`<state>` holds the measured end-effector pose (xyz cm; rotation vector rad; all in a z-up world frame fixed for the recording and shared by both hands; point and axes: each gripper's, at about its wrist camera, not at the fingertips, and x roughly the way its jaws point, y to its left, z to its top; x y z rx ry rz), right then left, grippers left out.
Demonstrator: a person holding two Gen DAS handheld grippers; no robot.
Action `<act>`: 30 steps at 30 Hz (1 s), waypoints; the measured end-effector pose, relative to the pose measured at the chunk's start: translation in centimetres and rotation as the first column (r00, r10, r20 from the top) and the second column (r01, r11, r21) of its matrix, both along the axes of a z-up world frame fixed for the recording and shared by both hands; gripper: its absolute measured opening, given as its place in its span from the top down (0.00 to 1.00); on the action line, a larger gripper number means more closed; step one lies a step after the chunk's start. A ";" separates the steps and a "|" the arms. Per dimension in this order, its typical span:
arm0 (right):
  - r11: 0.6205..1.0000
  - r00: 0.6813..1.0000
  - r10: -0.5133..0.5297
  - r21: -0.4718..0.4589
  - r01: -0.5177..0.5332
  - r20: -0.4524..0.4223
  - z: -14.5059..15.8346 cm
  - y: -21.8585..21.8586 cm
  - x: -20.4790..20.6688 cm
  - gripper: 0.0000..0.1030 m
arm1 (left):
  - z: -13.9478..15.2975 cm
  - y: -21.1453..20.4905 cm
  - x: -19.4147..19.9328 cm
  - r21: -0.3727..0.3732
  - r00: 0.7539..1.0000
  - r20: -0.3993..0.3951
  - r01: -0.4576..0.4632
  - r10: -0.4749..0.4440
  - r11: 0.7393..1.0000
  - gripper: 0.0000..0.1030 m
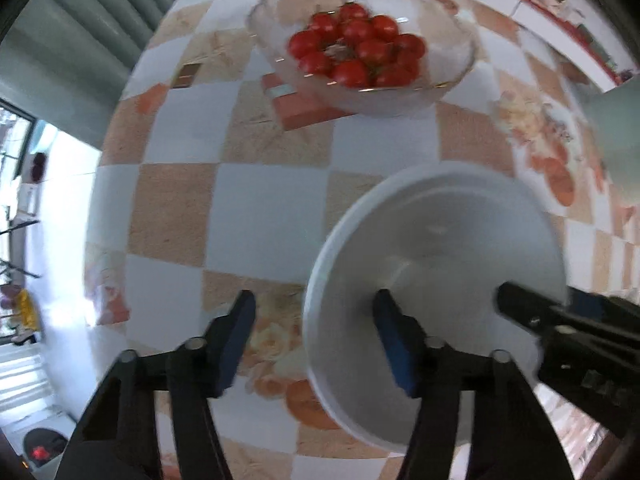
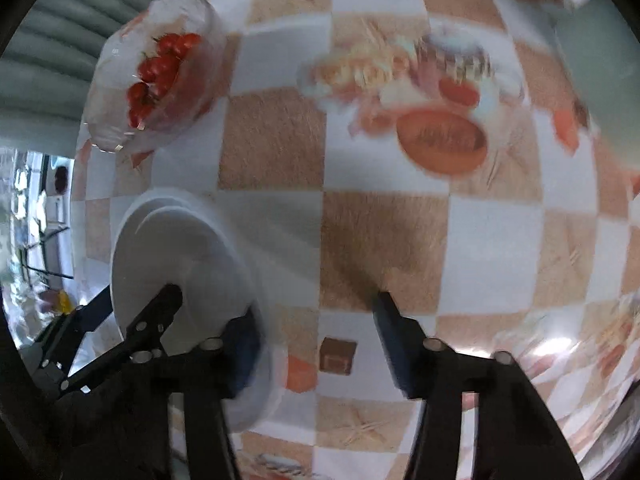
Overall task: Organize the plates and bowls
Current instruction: 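Close both tools on the rim of the third white bowl, then lift the third white bowl with both tools and carry it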
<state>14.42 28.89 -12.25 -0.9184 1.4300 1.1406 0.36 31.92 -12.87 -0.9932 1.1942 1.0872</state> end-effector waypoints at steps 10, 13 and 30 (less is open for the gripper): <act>0.994 0.995 0.096 -0.051 -0.098 -0.030 0.2 -2.1 -1.1 0.85 | 0.0 -1.7 1.6 -0.034 0.996 0.027 0.086 -0.085 0.996 0.67; 0.991 0.994 0.109 -0.079 -0.111 -0.030 0.1 -4.5 -0.6 0.85 | -0.3 -4.2 2.5 -0.035 0.992 0.019 0.126 -0.126 0.991 0.67; 0.990 0.999 0.039 -0.131 -0.042 -0.026 0.6 -16.3 0.4 0.84 | -1.5 -17.9 4.5 -0.074 0.967 0.019 0.255 -0.254 0.964 0.66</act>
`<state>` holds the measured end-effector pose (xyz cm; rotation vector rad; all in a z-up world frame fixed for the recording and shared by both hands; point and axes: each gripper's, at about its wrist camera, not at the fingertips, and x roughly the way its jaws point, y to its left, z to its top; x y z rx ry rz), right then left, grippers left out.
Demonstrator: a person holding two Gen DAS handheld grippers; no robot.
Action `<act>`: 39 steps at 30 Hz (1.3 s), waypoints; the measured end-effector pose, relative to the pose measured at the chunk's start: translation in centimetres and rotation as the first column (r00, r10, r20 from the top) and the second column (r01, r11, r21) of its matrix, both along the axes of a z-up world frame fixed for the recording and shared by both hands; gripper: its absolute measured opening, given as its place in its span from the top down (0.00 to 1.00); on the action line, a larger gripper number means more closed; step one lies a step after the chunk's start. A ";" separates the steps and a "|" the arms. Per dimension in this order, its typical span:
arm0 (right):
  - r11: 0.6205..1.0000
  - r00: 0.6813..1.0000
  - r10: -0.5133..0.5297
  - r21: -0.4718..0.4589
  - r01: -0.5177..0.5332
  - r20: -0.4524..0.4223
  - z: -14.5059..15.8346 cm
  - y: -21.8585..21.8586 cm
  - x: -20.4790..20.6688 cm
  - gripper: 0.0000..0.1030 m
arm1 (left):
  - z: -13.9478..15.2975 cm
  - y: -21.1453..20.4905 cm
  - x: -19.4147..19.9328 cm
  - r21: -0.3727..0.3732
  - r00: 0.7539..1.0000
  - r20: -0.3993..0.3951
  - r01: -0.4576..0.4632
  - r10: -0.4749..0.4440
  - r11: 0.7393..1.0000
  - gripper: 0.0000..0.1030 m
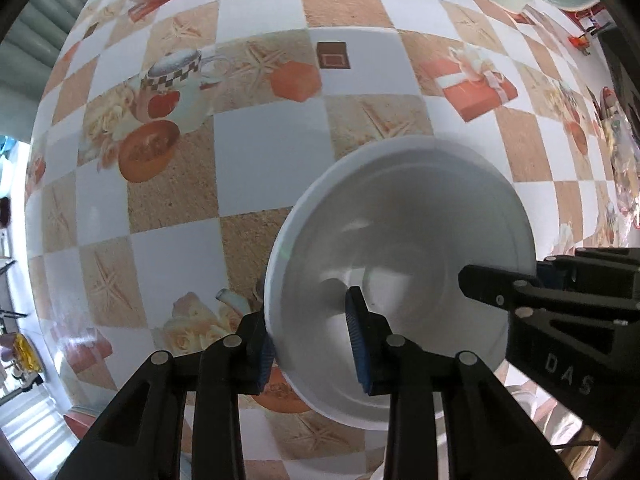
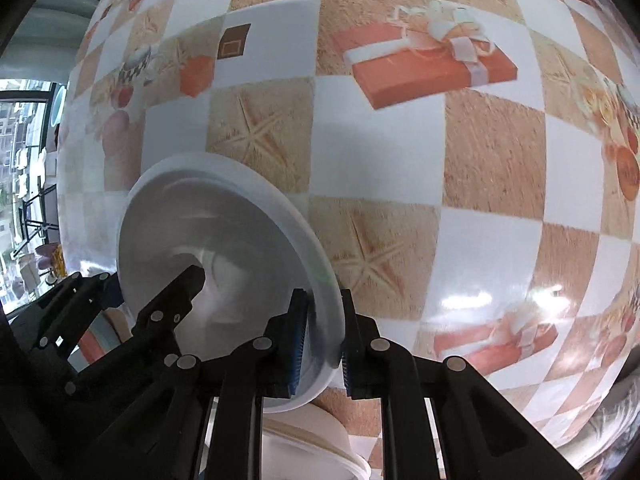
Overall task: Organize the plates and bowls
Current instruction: 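Lift the third white bowl with both tools and carry it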
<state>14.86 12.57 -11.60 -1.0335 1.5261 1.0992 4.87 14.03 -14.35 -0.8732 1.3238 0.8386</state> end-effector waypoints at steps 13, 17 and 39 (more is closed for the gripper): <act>0.999 0.999 -0.032 0.042 0.033 -0.009 2.6 -1.7 2.1 0.84 | 3.7 -0.4 1.2 0.036 1.000 0.006 -0.011 0.011 0.999 0.65; 0.996 0.999 -0.048 0.072 0.048 -0.008 5.1 -2.0 3.1 0.84 | 6.2 -0.4 1.5 0.074 1.000 0.019 -0.003 0.002 0.997 0.65; 0.983 0.983 -0.182 -0.021 0.182 0.012 6.0 -16.0 3.2 0.84 | 7.6 -12.2 1.1 -0.003 0.974 0.046 0.224 -0.224 0.974 0.65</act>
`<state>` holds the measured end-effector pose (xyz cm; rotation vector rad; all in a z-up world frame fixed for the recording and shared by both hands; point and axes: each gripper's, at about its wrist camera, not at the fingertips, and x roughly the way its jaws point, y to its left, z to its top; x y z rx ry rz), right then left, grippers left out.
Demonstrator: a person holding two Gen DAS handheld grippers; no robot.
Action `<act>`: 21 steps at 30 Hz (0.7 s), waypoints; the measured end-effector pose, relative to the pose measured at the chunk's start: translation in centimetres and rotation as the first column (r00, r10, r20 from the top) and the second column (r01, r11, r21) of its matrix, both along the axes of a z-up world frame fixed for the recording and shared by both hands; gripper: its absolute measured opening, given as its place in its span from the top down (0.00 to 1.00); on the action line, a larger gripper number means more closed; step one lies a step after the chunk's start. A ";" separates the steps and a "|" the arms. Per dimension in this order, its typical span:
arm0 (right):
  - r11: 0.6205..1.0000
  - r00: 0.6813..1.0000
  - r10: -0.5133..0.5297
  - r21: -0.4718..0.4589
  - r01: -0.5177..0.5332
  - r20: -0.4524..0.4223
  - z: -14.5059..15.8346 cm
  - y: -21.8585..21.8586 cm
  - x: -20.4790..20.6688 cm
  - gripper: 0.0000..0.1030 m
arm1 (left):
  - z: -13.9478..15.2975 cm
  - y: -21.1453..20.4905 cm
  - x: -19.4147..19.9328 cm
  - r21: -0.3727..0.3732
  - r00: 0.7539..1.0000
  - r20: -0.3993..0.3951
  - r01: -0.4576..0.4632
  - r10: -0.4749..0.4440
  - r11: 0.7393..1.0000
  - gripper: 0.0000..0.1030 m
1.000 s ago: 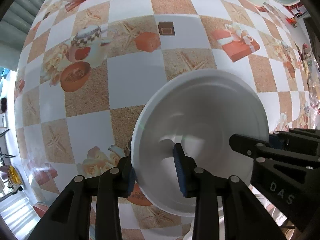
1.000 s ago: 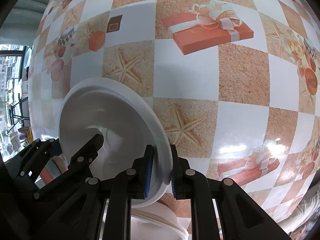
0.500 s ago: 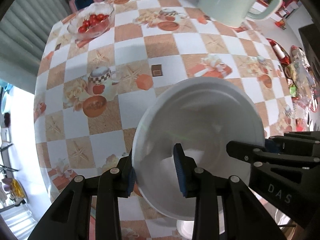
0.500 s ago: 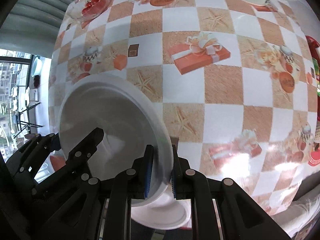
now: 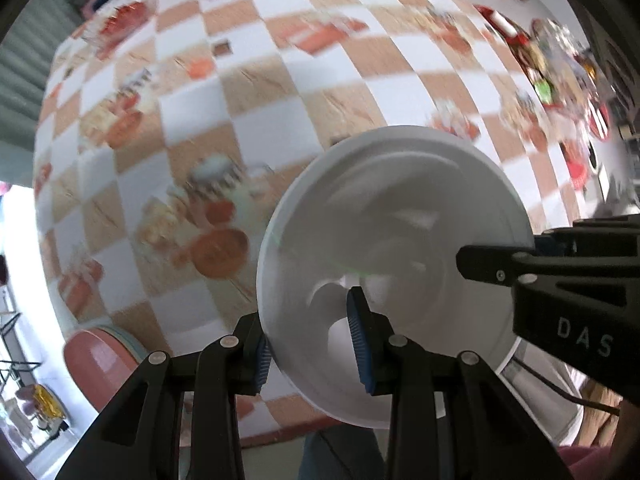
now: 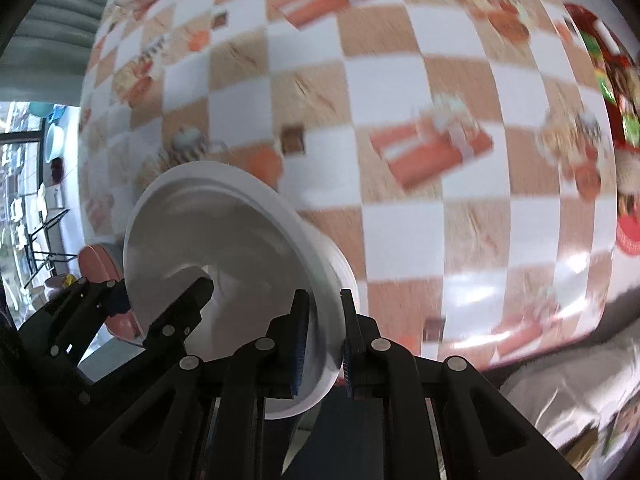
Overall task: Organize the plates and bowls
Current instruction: 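Lift the third white bowl with both tools and carry it, then lower the third white bowl onto the table and open both tools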
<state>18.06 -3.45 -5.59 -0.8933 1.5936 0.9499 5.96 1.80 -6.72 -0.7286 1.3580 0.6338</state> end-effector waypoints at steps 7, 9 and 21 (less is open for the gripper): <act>1.000 1.000 -0.018 -0.013 0.018 -0.005 -0.8 -1.3 -0.2 0.84 | -0.7 -0.8 0.3 -0.001 0.999 -0.025 0.037 -0.037 0.999 0.65; 1.000 1.000 -0.019 -0.017 0.019 -0.002 -1.0 -1.5 -0.3 0.84 | -1.1 -1.0 0.3 -0.006 0.999 -0.030 0.040 -0.040 0.999 0.65; 0.999 0.999 -0.039 -0.009 0.039 -0.008 -1.9 -1.9 -0.1 0.46 | -0.9 -1.0 -0.9 0.015 1.000 -0.015 0.013 -0.013 1.000 0.24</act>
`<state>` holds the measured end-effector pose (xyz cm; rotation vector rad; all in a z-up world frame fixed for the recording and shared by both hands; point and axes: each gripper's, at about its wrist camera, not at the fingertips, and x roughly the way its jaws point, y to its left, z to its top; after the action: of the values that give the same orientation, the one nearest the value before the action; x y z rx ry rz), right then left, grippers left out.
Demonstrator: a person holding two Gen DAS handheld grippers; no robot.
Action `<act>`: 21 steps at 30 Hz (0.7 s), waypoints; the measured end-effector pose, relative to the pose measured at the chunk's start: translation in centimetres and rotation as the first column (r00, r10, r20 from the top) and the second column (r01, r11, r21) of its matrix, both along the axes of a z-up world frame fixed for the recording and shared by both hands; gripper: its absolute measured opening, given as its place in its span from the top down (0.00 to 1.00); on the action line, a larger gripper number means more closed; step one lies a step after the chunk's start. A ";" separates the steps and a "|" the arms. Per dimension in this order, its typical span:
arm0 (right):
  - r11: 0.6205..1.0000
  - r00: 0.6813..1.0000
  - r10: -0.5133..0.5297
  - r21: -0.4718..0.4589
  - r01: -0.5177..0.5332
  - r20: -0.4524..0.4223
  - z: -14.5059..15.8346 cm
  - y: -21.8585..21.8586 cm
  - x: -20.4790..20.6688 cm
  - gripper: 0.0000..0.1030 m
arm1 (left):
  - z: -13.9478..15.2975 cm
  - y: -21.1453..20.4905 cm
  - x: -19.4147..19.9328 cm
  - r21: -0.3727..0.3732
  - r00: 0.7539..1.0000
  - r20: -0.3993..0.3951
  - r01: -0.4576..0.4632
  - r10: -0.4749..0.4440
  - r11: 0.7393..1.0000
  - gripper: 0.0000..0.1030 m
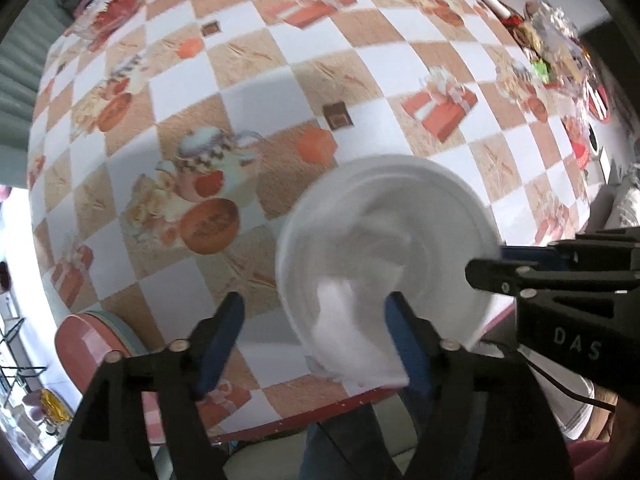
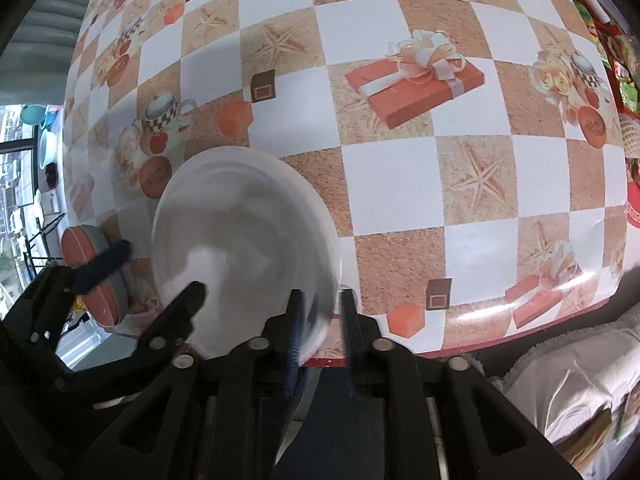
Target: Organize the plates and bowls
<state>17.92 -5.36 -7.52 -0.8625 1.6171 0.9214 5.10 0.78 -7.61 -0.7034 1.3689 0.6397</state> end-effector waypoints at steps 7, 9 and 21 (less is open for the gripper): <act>0.999 0.998 -0.049 0.024 0.049 0.031 1.3 -0.5 1.3 0.18 | -0.1 0.8 -2.9 -0.016 0.999 -0.013 -0.042 0.042 0.999 0.23; 0.997 0.997 -0.075 0.019 0.075 0.032 1.3 -0.9 1.5 0.18 | -0.1 0.9 -3.7 -0.039 0.997 -0.020 -0.069 0.069 0.997 0.23; 0.998 0.997 -0.063 -0.026 0.064 0.036 0.6 -1.9 -0.2 0.17 | 0.5 1.5 -5.2 -0.051 0.994 -0.013 -0.112 0.112 0.992 0.23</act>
<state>17.70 -7.27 -6.94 -0.8369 1.6211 0.8372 -0.15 2.23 -7.09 -0.8240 1.3666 0.6996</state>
